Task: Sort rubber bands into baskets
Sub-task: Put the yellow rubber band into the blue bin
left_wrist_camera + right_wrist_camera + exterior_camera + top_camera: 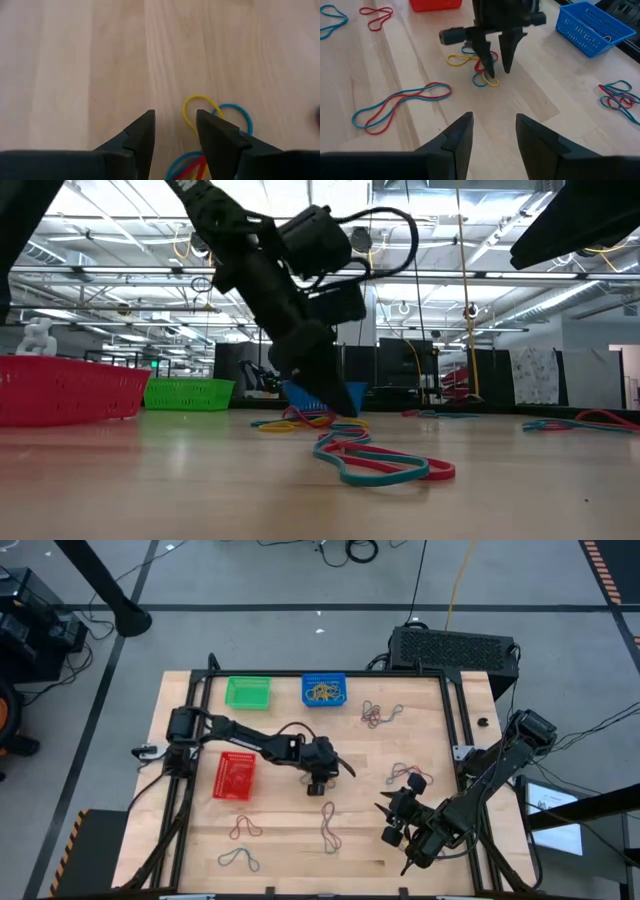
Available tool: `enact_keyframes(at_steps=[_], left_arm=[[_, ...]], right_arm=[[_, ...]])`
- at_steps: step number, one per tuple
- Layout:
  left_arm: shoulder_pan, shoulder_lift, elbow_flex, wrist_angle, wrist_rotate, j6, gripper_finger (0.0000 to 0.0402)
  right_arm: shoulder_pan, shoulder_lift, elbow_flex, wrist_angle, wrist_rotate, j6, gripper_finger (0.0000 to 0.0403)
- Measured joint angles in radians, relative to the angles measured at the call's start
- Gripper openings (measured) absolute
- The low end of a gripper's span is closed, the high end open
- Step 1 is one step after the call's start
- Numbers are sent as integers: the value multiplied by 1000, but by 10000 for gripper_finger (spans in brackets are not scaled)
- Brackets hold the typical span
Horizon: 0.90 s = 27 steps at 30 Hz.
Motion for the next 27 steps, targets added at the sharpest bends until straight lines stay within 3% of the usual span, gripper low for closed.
enact_keyframes(at_steps=[16,20,27], left_arm=[[-1,-4,2,-88,50,-1,147],[-2,-4,2,-76,58,2,112],[-7,-2,0,-15,64,27,10]], right_arm=[[-12,0,0,3,29,-8,141],[-19,0,0,3,28,-11,141],[-20,0,0,6,26,-11,141]])
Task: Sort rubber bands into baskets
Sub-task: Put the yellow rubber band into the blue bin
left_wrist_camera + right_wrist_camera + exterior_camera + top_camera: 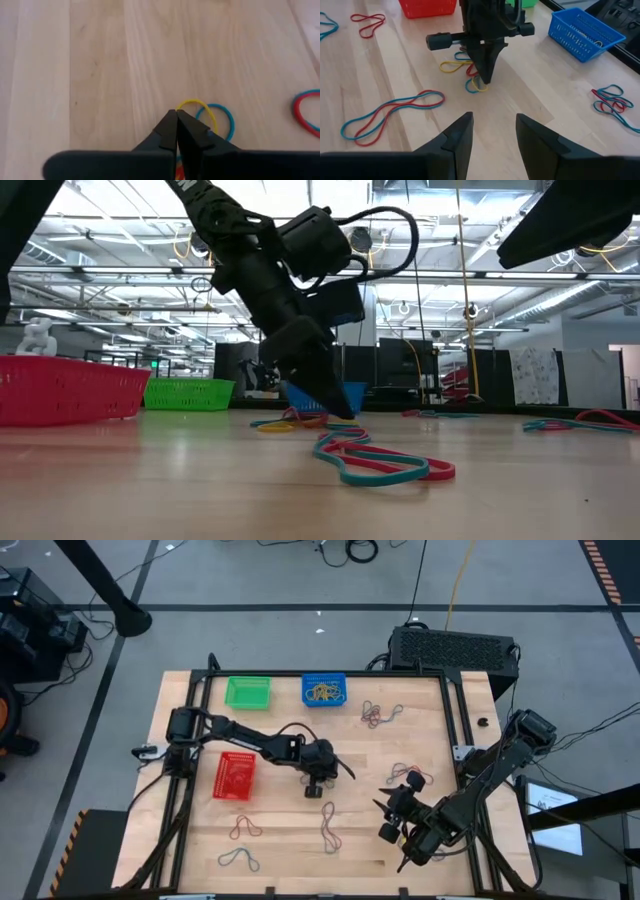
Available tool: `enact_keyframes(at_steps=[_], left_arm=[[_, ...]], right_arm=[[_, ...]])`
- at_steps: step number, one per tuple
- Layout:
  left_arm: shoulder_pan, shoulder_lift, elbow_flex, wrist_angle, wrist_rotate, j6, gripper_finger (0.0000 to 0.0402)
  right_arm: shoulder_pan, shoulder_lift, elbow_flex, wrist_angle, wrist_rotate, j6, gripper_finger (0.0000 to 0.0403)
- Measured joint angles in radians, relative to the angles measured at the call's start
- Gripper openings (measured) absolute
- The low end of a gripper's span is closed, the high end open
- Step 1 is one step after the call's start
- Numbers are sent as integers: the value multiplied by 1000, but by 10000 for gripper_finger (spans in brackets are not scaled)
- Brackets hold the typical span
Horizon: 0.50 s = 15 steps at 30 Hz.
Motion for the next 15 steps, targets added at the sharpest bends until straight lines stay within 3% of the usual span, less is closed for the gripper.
enact_keyframes(at_steps=[15], left_arm=[[-12,-10,52,0,-9,51,3]], right_arm=[[0,0,0,12,-2,0,141]])
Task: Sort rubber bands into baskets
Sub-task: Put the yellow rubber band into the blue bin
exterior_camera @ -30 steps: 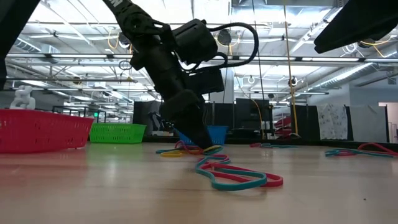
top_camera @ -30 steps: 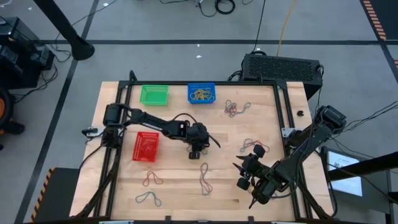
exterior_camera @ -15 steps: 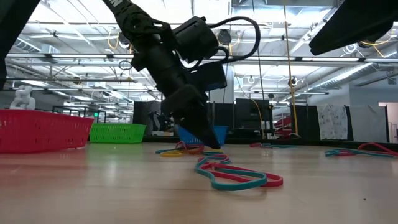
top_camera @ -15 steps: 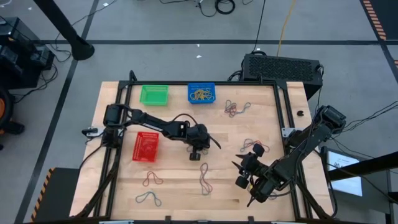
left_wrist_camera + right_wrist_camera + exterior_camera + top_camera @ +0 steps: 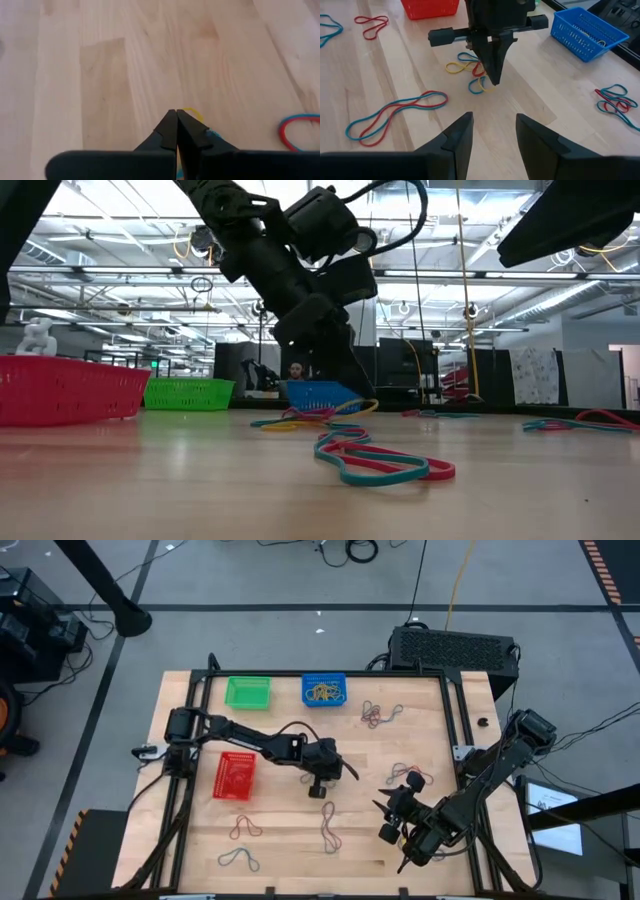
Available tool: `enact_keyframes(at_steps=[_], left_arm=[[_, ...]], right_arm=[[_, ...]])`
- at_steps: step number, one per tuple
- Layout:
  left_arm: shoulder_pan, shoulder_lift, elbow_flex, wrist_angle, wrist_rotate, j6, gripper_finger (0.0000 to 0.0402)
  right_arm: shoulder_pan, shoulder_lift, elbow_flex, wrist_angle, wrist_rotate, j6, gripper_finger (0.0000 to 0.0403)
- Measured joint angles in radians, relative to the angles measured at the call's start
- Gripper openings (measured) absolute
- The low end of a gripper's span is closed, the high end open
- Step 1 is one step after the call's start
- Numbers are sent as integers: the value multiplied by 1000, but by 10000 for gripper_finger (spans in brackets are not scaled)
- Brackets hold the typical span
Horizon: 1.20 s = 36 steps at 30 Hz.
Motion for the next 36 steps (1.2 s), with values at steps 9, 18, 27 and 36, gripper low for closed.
enact_keyframes(at_steps=[9,18,27,36], left_arm=[[-3,0,0,-13,-3,29,72],[-2,0,0,-20,-5,19,124],[-3,51,-1,-7,4,-9,125],[-5,80,2,30,12,-27,118]], right_arm=[[0,0,0,14,0,-15,141],[0,0,0,23,0,-15,141],[-1,0,0,26,1,-19,141],[-10,0,0,40,1,-36,141]])
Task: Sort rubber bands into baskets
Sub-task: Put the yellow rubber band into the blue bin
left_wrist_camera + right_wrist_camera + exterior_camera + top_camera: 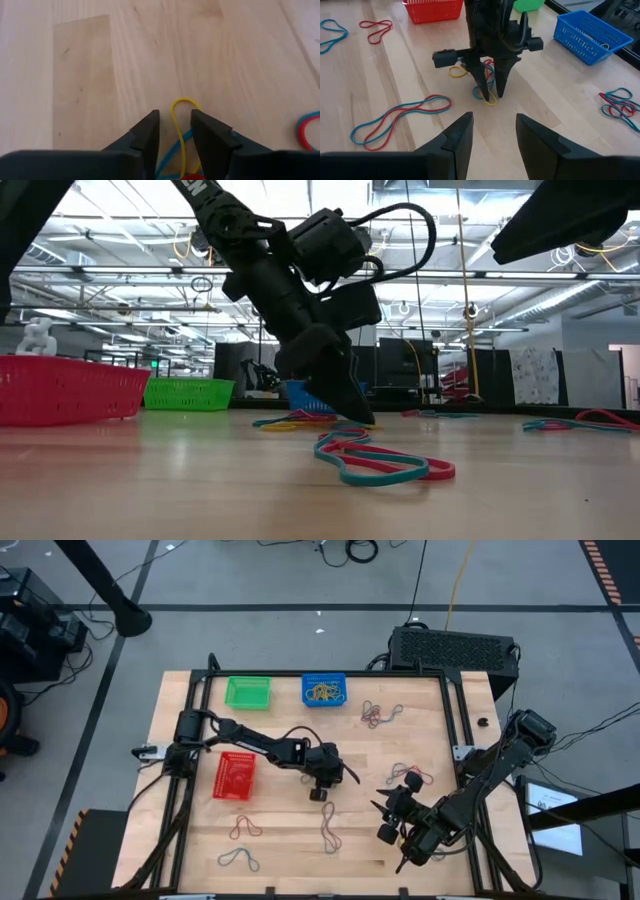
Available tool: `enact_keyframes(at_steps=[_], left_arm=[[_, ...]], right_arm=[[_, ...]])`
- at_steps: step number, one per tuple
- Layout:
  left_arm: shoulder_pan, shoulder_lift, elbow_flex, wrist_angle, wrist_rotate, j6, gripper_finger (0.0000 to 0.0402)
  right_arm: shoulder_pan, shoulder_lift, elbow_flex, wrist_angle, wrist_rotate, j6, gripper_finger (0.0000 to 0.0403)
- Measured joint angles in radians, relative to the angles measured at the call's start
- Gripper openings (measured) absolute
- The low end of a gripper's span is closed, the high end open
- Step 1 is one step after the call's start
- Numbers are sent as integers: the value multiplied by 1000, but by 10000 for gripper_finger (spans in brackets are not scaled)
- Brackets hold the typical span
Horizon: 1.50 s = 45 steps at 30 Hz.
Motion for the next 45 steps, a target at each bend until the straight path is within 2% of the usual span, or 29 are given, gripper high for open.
enact_keyframes(at_steps=[3,6,8,20,27,31,34,39,43,45], left_arm=[[0,0,0,-3,1,1,85],[-1,-8,-1,-9,19,8,27],[-1,-12,-2,-6,26,7,9],[-16,-132,-4,-37,25,28,3],[-17,-282,-3,-79,16,55,2],[-17,-393,-3,-161,14,78,2],[-7,-489,-3,-250,-47,125,2],[81,-608,-3,-333,-170,224,2],[247,-636,-2,-332,-172,271,2],[359,-625,-3,-324,-126,280,2]], right_arm=[[-2,0,0,3,0,-6,141],[-3,0,0,2,0,-10,141],[-3,0,0,2,-1,-10,141],[-3,0,0,3,-1,-20,141],[-3,0,0,5,0,-32,141],[-3,0,0,5,0,-32,141],[-5,0,0,5,2,-33,141],[-31,5,0,21,79,-40,141],[-79,31,0,48,178,-39,141],[-121,46,0,54,189,-36,141]])
